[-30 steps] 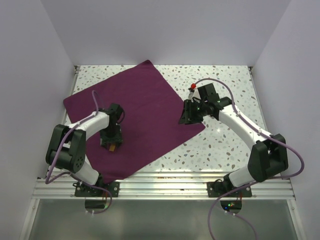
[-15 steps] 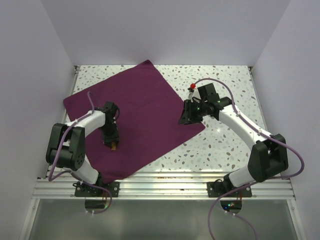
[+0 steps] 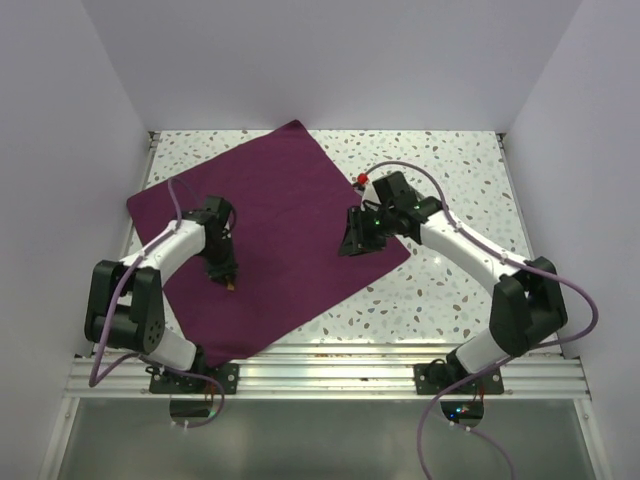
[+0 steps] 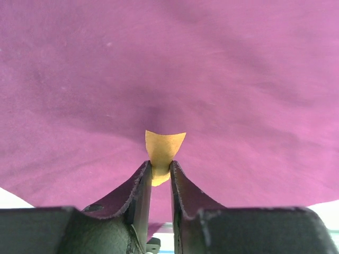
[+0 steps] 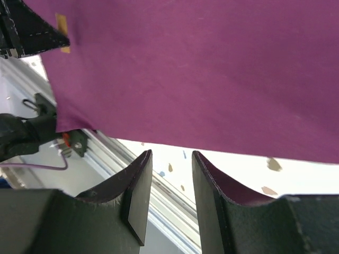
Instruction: Prepare the surgical pack
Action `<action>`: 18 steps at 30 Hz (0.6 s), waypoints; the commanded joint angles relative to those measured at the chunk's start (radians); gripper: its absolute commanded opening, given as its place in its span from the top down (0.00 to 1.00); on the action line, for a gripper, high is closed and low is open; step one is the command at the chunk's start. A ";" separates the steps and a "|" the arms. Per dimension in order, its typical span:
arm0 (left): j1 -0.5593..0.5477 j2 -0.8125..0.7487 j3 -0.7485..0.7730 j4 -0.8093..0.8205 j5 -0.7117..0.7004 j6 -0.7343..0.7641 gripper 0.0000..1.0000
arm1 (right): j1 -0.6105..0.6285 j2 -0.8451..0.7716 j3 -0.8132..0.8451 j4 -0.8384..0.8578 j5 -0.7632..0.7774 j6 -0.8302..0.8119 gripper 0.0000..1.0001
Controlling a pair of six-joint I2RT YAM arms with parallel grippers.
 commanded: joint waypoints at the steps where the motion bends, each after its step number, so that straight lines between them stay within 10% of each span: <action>1: 0.004 -0.067 0.051 -0.017 0.095 0.012 0.78 | 0.043 0.046 0.053 0.104 -0.077 0.066 0.60; 6: -0.048 -0.151 0.064 0.034 0.215 -0.001 0.79 | 0.094 0.153 0.028 0.388 -0.217 0.308 0.57; 18: -0.237 -0.204 0.068 0.113 0.270 -0.123 0.77 | 0.195 0.340 0.203 0.451 -0.201 0.471 0.49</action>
